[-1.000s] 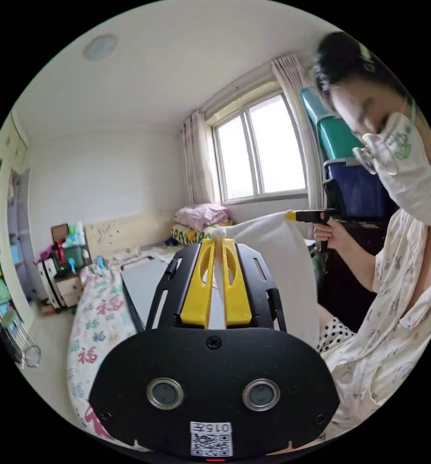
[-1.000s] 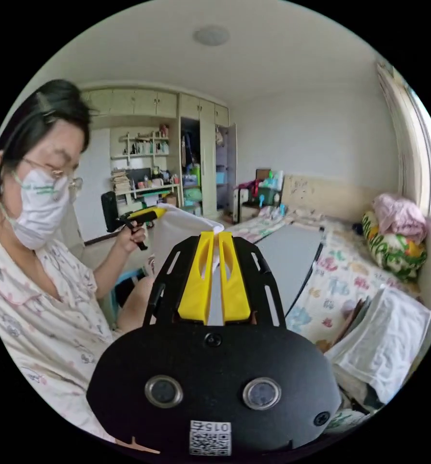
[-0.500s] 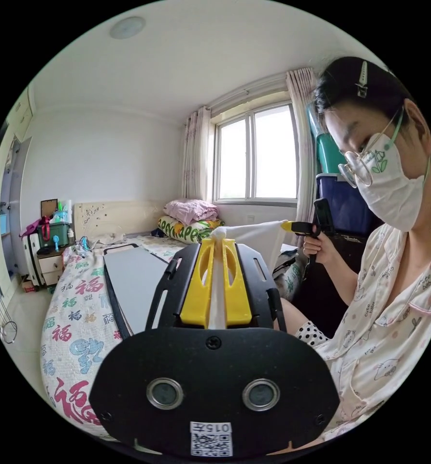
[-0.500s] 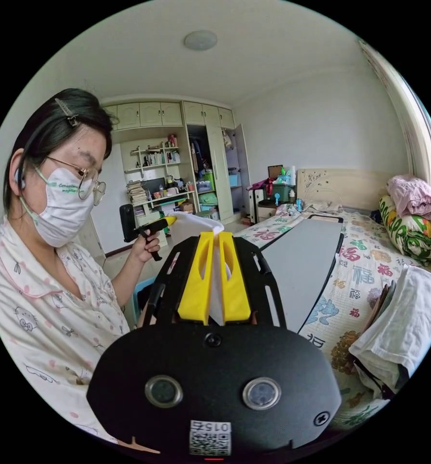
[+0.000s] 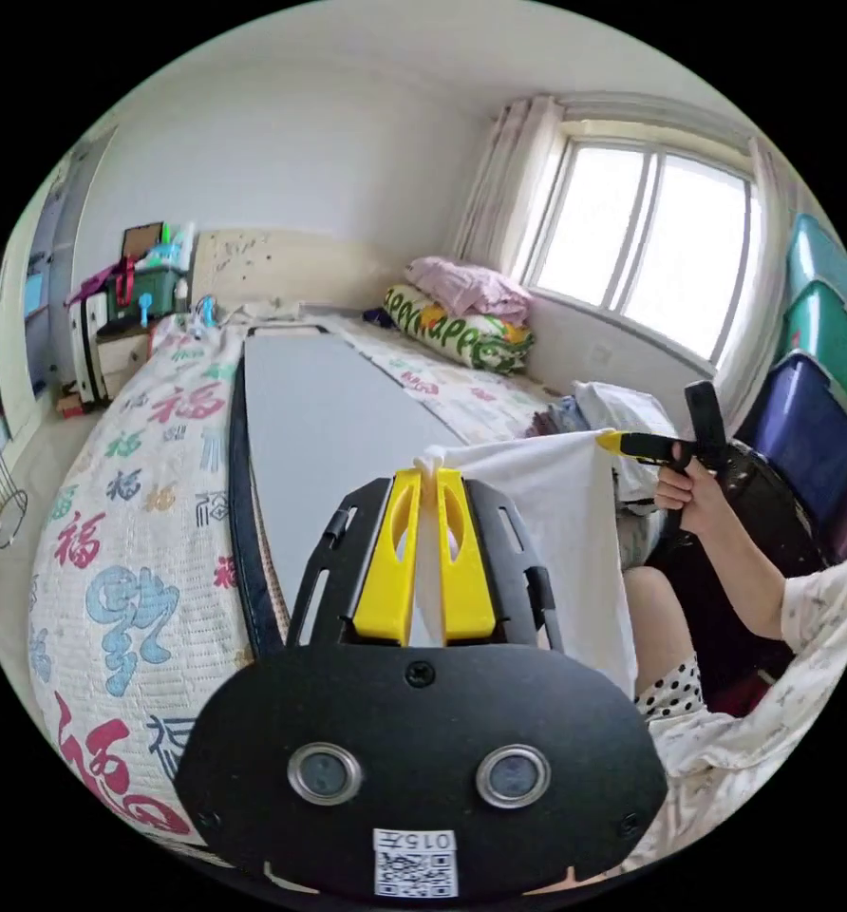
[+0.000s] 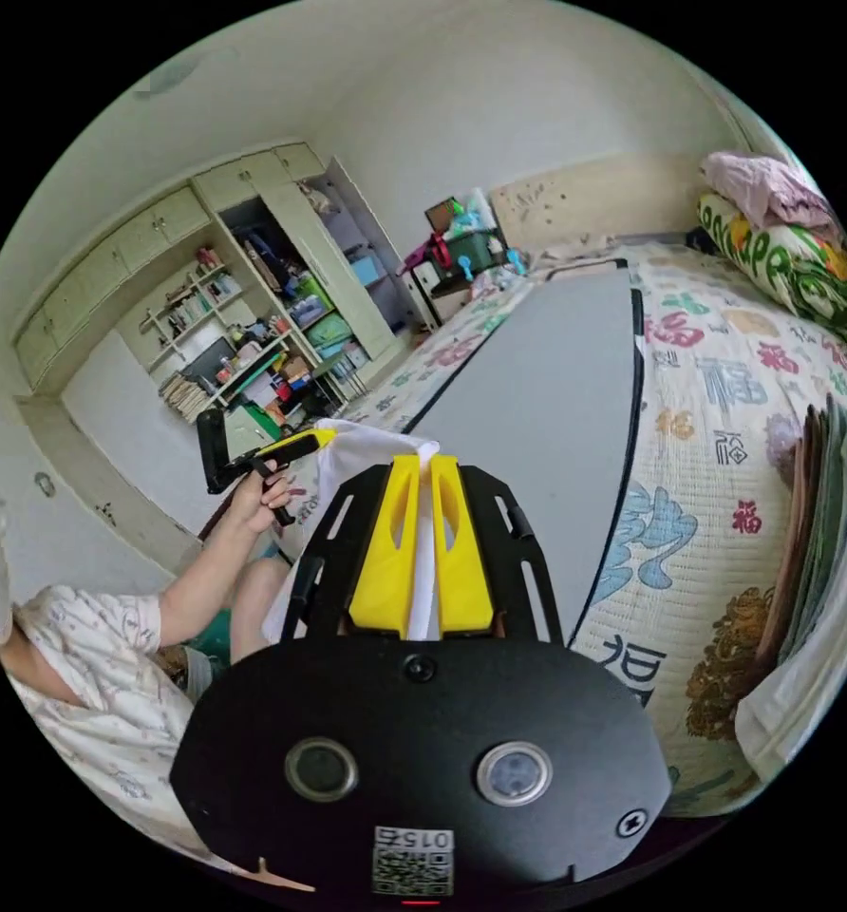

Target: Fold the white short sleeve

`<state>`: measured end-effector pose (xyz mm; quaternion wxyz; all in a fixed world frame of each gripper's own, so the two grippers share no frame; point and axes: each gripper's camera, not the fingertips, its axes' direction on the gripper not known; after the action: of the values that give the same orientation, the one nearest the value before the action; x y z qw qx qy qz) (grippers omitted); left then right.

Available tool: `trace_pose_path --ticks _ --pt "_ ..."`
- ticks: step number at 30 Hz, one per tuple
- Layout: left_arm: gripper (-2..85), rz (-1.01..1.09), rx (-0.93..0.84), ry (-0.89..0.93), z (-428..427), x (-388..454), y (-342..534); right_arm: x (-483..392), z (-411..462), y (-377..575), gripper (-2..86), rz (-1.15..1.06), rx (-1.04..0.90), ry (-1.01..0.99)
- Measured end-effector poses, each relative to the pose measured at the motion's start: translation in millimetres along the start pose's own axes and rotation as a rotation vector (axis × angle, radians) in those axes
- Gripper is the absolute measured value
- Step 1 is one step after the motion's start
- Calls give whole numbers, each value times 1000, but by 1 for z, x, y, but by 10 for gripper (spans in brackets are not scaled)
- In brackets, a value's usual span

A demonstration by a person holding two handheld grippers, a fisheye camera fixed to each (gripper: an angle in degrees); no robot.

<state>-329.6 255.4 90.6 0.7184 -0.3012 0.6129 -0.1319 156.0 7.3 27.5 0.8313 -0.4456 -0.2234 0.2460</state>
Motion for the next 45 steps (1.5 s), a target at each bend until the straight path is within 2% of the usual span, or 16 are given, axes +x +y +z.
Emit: trace_pose_path --ticks 2,5,11,15,18,20,22,25,32,35,38,45 --pt "12 -74 -121 -6 71 -27 -16 51 54 -22 10 104 -84 69" --pt "15 -109 -192 -58 127 -47 -33 97 91 -40 14 207 -94 39" --pt "50 -147 -322 -106 201 -66 -66 147 131 -56 52 212 -165 143" --pt "88 -161 -295 -149 199 -66 -77 156 98 -38 62 163 -98 146" --pt "85 -90 -237 -137 166 -43 -76 135 53 1 57 -5 -88 56" --pt "82 41 -246 -33 140 1 -59 106 22 44 56 -167 -148 -29" --pt "83 128 -297 82 127 39 -36 87 3 78 60 -235 -199 -64" --pt "87 154 -384 224 117 86 8 64 -15 125 68 -303 -276 -64" --pt "105 -95 -372 97 121 108 50 48 -8 181 77 -423 -462 34" --pt "67 -91 -408 79 136 115 52 48 -18 187 36 -450 -420 157" --pt "17 -80 -425 100 147 120 55 57 -32 186 15 -405 -430 172" --pt "5 -88 -424 85 154 136 62 69 -58 193 18 -388 -413 262"
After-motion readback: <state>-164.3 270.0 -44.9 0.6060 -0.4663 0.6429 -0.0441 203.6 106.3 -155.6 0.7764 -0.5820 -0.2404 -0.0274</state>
